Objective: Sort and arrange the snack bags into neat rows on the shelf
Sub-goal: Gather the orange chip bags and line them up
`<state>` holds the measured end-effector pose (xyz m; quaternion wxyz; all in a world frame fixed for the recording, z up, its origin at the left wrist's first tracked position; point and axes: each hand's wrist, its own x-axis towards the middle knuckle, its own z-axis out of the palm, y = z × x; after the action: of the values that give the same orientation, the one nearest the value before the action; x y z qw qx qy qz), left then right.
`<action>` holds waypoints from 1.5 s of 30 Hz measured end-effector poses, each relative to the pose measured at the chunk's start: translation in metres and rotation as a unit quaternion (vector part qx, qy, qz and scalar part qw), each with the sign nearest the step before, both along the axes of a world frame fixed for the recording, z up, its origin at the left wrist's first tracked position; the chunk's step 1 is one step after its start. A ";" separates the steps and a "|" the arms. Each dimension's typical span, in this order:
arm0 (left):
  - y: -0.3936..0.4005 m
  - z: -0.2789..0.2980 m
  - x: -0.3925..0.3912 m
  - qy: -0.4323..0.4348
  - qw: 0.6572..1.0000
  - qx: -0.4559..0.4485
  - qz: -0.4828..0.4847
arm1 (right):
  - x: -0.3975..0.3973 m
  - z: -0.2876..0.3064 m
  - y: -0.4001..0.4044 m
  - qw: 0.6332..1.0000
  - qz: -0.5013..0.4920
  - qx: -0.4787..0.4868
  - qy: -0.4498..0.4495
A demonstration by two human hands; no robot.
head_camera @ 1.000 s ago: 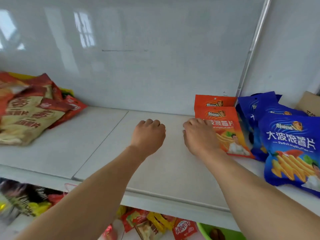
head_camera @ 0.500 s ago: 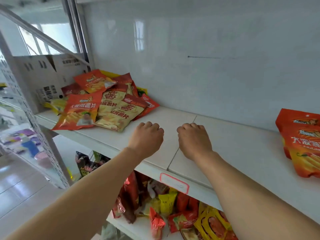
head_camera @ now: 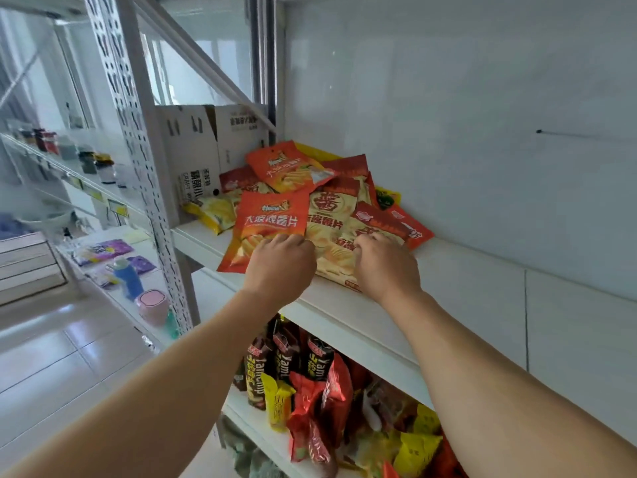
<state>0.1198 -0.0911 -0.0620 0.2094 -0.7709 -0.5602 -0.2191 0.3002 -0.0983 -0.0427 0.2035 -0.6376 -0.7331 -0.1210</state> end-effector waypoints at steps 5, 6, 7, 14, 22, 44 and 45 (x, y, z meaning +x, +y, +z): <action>0.051 0.001 -0.046 -0.176 0.980 -0.072 0.050 | -0.047 0.005 0.062 0.992 0.003 -0.020 0.121; 0.062 0.003 -0.052 -0.211 0.971 -0.087 0.069 | -0.055 0.007 0.075 0.990 0.006 -0.025 0.139; 0.075 0.005 -0.058 -0.242 0.961 -0.099 0.087 | -0.062 0.009 0.090 0.988 0.009 -0.033 0.152; 0.153 0.015 -0.090 -0.274 0.910 -0.262 0.165 | -0.098 0.031 0.206 0.978 -0.001 -0.067 0.198; 0.200 -0.005 -0.113 -0.204 0.942 -0.242 0.111 | -0.131 0.032 0.294 0.989 -0.081 -0.094 0.080; 0.239 0.013 -0.164 -0.319 0.890 -0.327 0.008 | -0.145 0.046 0.347 0.920 -0.189 -0.206 0.275; 0.239 0.012 -0.165 -0.338 0.884 -0.324 0.007 | -0.149 0.051 0.340 0.917 -0.171 -0.194 0.304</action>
<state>-0.0451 0.1474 -0.0500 -0.2523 -0.6707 -0.6424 -0.2717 0.1512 0.2413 0.0080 0.2647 -0.7865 -0.5247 0.1901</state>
